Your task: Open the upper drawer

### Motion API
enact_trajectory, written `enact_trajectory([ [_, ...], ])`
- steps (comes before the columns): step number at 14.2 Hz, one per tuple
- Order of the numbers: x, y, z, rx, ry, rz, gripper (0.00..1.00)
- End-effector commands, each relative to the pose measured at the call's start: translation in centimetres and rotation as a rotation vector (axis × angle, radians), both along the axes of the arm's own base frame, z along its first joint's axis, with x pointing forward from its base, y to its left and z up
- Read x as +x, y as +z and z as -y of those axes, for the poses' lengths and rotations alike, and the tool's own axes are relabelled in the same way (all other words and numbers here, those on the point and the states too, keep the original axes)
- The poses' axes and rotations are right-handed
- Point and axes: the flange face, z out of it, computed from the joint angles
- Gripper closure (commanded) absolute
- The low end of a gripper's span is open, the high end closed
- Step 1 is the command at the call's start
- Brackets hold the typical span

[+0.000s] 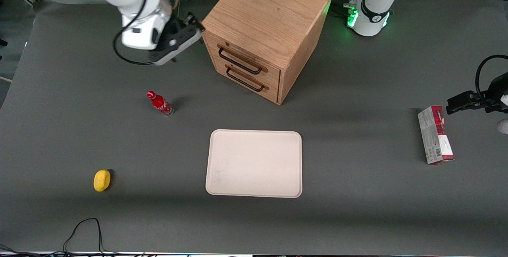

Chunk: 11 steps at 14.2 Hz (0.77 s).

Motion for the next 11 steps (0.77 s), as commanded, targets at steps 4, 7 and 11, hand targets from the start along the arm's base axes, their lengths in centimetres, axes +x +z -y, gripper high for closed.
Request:
enact_trajectory([
  [4,-1.0,-3.4,-5.9,0.126,0.251,-0.105,0.0],
  [7,0.4,-6.7,-6.0,0.145,0.325,-0.147,0.0],
  [11,1.2,-11.7,-6.3,0.161,0.322,-0.122,0.0],
])
